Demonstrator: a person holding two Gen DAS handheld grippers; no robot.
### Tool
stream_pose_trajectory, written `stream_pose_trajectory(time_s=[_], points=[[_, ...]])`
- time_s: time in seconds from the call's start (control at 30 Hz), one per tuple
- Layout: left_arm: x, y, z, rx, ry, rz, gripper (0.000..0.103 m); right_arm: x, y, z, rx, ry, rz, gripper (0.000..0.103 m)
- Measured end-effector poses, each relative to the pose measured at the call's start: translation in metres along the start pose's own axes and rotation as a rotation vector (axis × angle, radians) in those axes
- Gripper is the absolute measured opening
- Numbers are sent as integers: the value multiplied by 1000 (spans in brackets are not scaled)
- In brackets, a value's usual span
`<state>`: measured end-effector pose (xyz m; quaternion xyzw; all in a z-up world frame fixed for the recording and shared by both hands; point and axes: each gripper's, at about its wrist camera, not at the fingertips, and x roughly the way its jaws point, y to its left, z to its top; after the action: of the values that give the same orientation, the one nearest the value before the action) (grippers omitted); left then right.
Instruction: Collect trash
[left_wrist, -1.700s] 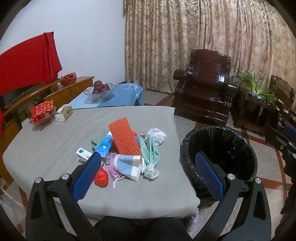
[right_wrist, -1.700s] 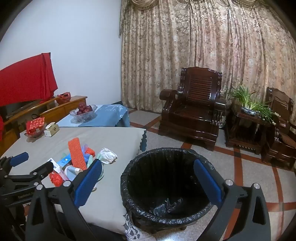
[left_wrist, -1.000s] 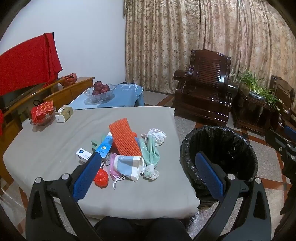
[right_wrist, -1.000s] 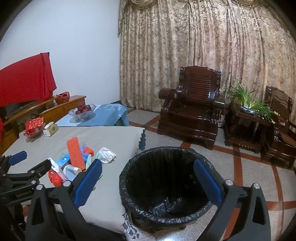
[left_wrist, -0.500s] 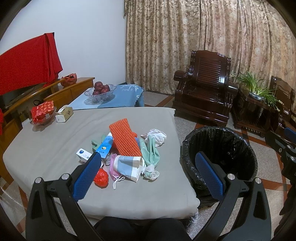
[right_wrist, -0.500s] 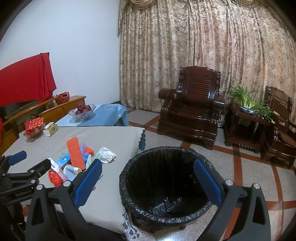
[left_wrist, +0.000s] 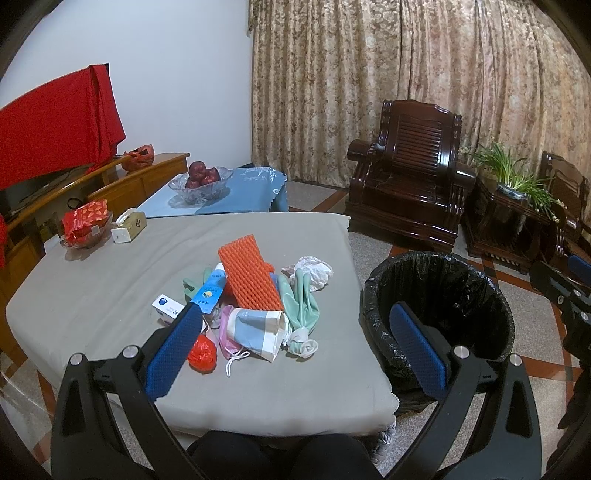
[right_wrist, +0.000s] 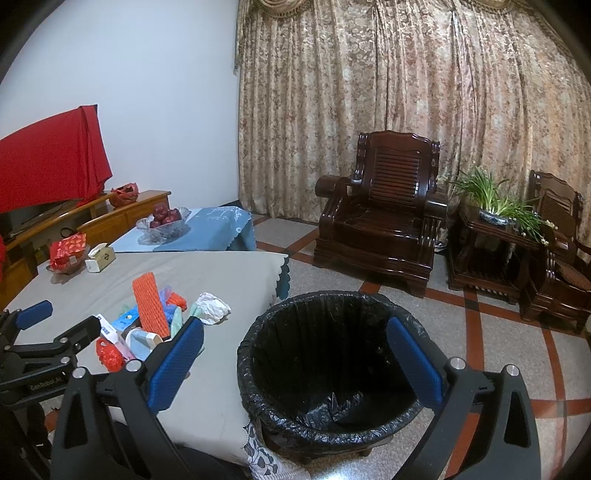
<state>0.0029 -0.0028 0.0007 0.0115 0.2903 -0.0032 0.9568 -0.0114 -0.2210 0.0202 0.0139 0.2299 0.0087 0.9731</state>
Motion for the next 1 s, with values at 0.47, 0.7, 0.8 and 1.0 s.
stream_pose_trajectory(time_s=[0.47,0.7,0.8,1.0], points=[[-4,1,-2,1,-7,1,98,-4,-5,0,2,2,0,97],[-3,2,-2,1,-5,1,98,-3,-4,0,2,3,-1,97],[-3,2,-2,-1,-5,0,98,-3,-5,0,3,5,0,97],[-4,1,-2,0,-3,-2,98,-3,-4,0,3,4,-1,97]])
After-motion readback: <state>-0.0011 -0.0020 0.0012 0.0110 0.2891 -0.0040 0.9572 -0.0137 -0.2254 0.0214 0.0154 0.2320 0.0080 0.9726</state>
